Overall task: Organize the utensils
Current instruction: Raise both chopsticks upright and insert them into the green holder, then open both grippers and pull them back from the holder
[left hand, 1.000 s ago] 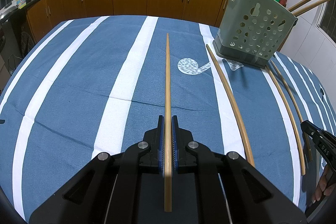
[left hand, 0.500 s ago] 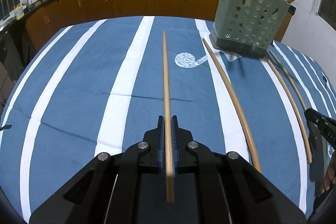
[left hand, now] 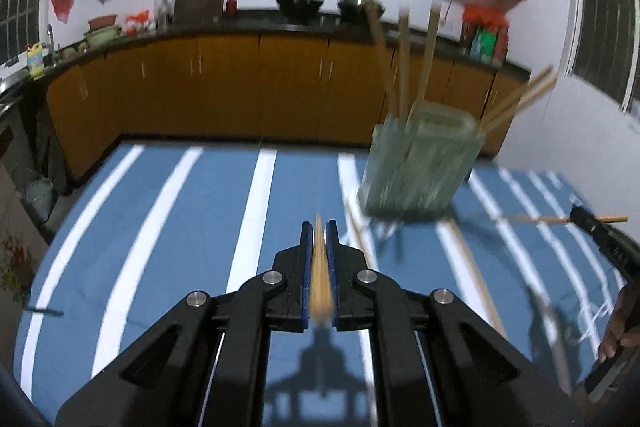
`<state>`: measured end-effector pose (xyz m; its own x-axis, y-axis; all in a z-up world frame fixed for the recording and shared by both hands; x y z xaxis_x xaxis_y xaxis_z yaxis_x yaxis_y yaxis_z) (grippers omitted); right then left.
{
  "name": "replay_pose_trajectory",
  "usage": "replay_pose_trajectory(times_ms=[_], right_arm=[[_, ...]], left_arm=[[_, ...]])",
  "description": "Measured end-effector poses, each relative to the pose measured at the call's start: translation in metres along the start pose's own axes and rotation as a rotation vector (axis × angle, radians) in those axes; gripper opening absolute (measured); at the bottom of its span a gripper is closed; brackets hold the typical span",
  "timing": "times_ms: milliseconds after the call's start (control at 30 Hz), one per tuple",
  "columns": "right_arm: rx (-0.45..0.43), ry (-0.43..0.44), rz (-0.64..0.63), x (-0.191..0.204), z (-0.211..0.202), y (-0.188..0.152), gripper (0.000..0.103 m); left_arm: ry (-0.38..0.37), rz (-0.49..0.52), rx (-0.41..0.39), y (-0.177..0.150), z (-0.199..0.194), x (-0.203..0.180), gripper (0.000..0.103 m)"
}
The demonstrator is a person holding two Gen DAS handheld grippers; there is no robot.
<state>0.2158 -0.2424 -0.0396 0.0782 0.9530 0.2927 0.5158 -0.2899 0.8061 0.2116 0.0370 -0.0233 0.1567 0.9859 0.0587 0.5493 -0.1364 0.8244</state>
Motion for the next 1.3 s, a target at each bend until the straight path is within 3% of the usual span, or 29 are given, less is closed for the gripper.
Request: replay_pose_trajectory(times_ms=[233, 433, 667, 800, 967, 1100, 1300], right_arm=[[-0.104, 0.054, 0.008, 0.013, -0.025, 0.04, 0.008], [-0.173, 0.167, 0.031, 0.033, -0.054, 0.08, 0.008], [-0.307, 0.268, 0.036, 0.066, -0.084, 0.125, 0.008], [-0.365, 0.283, 0.03, 0.082, -0.079, 0.144, 0.008], [-0.373, 0.259, 0.008, 0.093, -0.049, 0.155, 0.008], [-0.324, 0.231, -0.007, 0.097, -0.014, 0.152, 0.008], [-0.236, 0.204, -0.031, 0.101, 0.021, 0.134, 0.01]], left_arm=[[-0.024, -0.026, -0.088, 0.043, -0.017, 0.005, 0.007], [-0.055, -0.017, -0.167, 0.08, -0.034, -0.004, 0.007], [-0.07, -0.013, -0.326, 0.136, -0.059, -0.024, 0.007], [-0.062, -0.02, -0.421, 0.164, -0.068, -0.033, 0.007], [-0.036, -0.034, -0.492, 0.19, -0.058, -0.041, 0.007], [-0.028, -0.018, -0.477, 0.187, -0.036, -0.051, 0.007], [-0.047, -0.021, -0.381, 0.164, 0.007, -0.059, 0.007]])
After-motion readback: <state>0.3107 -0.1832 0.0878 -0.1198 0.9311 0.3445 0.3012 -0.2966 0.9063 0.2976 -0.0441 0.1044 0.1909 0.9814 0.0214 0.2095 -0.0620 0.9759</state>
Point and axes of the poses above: each gripper's, at about its wrist camera, not at the fingertips, and z roughly the way its jaws point, x to its left, y to its top, the point moved 9 cm from there along z, roughly the way its jaws point, and after that the axes turned 11 degrees about z, right-handed, at the moved point
